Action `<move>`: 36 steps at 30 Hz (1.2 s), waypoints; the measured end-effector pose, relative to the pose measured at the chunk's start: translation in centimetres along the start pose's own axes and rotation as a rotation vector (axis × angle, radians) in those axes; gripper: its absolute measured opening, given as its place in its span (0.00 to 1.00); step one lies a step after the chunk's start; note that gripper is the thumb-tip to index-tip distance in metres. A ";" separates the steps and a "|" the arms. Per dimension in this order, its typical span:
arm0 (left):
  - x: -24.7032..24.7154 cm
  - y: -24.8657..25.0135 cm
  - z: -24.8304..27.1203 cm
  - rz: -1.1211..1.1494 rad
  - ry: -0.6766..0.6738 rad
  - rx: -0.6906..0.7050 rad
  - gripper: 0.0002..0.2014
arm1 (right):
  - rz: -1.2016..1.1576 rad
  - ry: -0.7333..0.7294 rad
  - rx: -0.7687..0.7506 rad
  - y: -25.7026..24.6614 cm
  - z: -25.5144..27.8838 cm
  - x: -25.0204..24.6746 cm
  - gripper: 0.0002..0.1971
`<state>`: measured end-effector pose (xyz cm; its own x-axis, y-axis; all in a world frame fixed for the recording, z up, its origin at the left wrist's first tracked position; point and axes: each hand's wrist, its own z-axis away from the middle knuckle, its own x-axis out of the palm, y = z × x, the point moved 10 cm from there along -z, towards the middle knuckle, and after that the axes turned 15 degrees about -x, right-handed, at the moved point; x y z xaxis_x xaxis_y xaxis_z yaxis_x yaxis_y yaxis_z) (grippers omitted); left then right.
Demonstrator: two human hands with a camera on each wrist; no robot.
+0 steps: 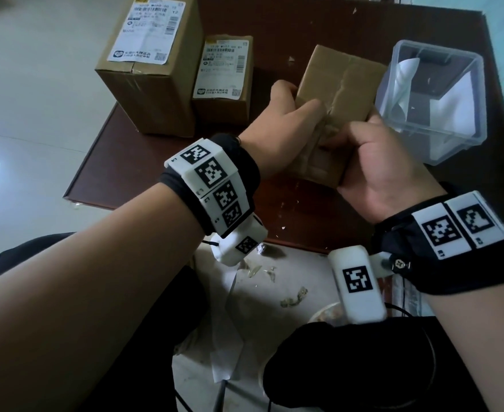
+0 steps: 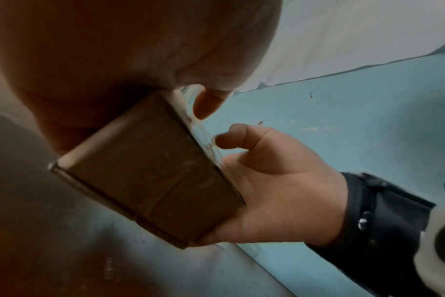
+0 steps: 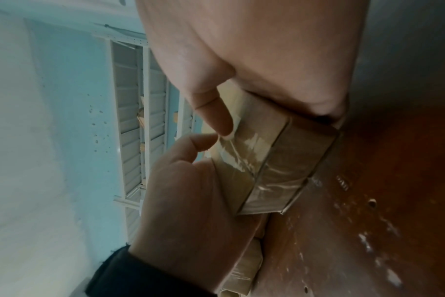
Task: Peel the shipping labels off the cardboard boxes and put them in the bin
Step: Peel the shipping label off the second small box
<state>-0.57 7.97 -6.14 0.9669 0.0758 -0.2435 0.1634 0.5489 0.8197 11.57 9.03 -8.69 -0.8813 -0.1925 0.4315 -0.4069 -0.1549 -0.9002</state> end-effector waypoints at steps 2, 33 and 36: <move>0.2 -0.3 -0.1 -0.019 -0.047 -0.037 0.22 | -0.005 0.015 0.014 0.3 0.1 -0.2 0.34; -0.2 -0.5 0.8 0.185 -0.060 -0.081 0.22 | 0.249 0.079 -0.081 -1.9 1.2 -0.1 0.24; 0.0 -0.4 0.8 0.125 -0.085 -0.070 0.21 | 0.295 0.076 -0.092 -1.9 1.2 0.0 0.27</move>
<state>-0.49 7.09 -6.08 0.9924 0.0779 -0.0949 0.0299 0.5963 0.8022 12.59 8.15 -6.94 -0.9785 -0.1424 0.1489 -0.1484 -0.0145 -0.9888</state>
